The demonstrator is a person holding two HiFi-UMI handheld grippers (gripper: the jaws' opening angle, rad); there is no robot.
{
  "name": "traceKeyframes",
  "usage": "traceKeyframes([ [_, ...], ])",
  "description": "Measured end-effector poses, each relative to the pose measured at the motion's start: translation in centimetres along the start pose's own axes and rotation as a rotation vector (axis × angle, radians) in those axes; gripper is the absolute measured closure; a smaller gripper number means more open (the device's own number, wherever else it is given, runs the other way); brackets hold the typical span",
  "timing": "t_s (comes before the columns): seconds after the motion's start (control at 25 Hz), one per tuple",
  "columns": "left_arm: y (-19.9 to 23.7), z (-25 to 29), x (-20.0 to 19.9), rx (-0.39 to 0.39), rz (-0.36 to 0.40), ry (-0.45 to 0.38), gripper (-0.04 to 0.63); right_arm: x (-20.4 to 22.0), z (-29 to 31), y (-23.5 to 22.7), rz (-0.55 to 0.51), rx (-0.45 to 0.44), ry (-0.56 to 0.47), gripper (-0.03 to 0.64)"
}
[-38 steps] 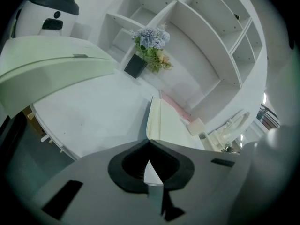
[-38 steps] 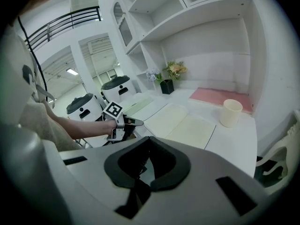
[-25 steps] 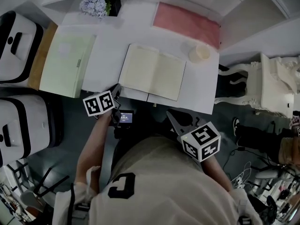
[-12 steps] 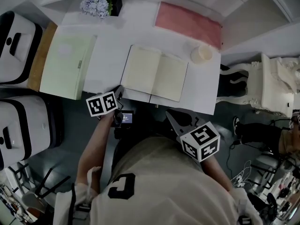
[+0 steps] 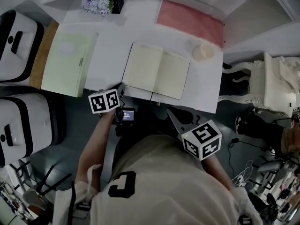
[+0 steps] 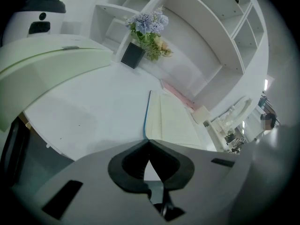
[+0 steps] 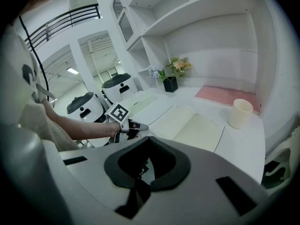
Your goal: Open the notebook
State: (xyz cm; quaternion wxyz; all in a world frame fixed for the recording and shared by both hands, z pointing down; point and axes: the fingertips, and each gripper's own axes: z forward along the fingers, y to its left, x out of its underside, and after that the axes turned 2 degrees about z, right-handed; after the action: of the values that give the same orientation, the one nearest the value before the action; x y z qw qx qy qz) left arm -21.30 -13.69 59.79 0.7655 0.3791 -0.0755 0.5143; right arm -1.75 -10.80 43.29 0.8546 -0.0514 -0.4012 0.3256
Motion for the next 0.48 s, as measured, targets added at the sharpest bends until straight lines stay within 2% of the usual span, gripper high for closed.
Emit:
traceKeyframes([
  [0.48,0.17,0.07,0.06,-0.018,0.039,0.009,0.581,0.54,-0.31,0.12,0.007,-0.008,-0.026,0.595],
])
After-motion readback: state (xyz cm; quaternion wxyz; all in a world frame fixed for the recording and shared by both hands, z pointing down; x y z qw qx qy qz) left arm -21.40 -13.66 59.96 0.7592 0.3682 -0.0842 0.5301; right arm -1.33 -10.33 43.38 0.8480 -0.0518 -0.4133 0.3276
